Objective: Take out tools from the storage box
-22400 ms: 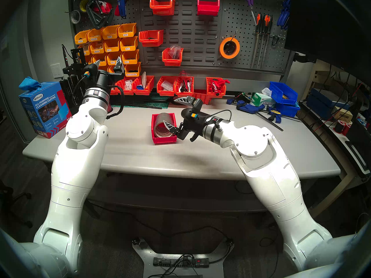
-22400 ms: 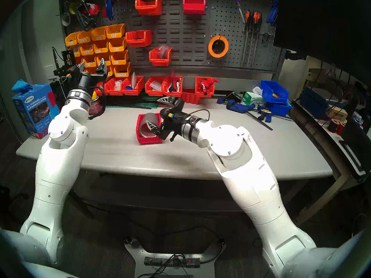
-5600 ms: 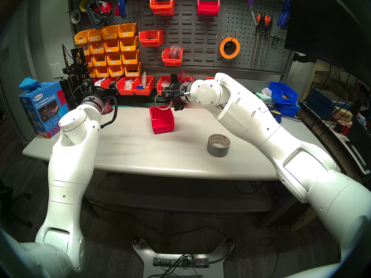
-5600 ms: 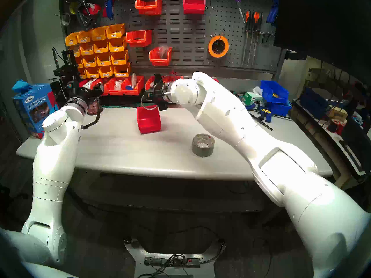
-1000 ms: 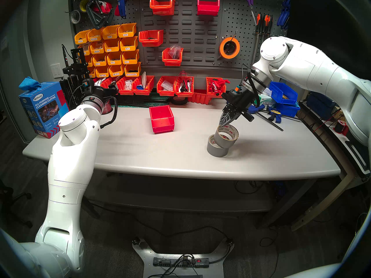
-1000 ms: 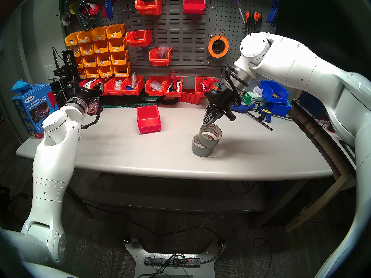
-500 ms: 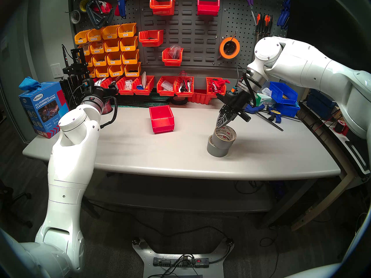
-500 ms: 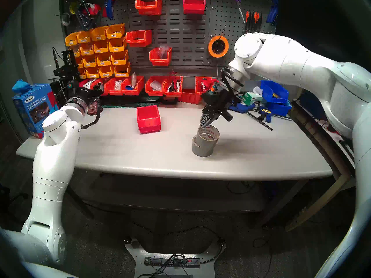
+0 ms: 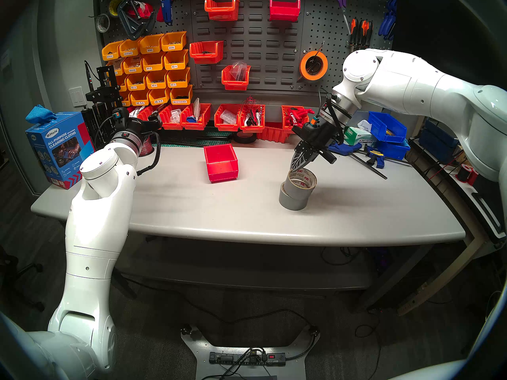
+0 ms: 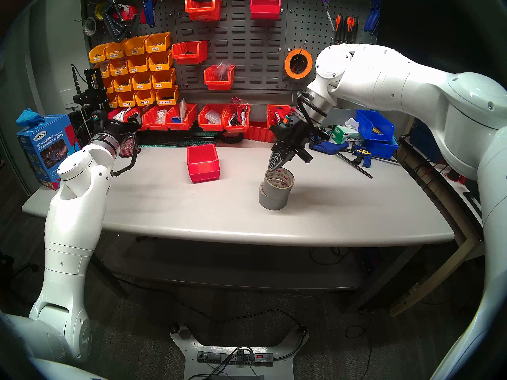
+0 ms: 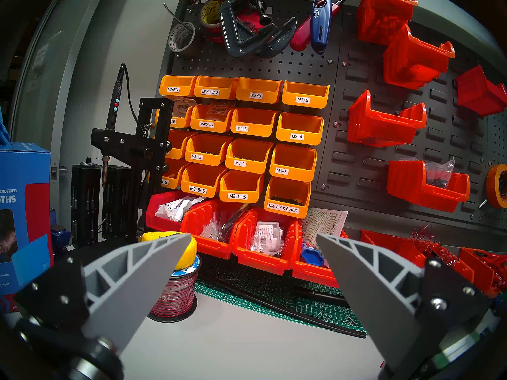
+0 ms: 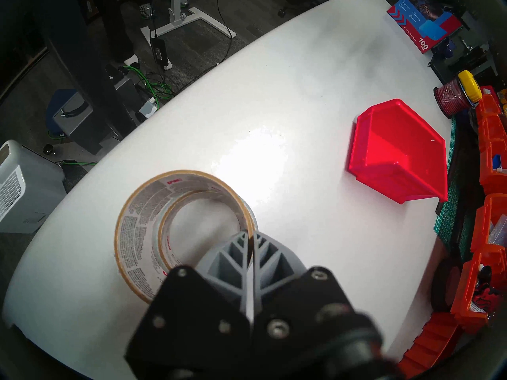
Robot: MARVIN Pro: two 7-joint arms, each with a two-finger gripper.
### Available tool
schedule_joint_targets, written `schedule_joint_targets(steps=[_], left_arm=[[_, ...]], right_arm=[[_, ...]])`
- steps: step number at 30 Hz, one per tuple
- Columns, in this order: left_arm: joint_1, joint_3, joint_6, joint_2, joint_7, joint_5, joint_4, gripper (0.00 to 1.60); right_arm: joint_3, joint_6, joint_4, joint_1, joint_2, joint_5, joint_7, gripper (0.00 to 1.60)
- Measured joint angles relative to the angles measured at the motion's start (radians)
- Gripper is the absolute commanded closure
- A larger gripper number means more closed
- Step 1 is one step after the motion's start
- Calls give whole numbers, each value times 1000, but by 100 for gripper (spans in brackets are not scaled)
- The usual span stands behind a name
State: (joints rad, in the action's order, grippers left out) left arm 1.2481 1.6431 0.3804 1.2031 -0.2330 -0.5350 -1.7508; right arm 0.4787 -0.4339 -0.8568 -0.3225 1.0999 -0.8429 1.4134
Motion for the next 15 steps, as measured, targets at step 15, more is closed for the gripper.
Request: schedule_joint_targets(steps=[15], left_arm=[[0, 0, 0, 0, 0, 0, 0, 0]], right_arm=[[124, -47, 5, -44, 39, -67, -50, 160]])
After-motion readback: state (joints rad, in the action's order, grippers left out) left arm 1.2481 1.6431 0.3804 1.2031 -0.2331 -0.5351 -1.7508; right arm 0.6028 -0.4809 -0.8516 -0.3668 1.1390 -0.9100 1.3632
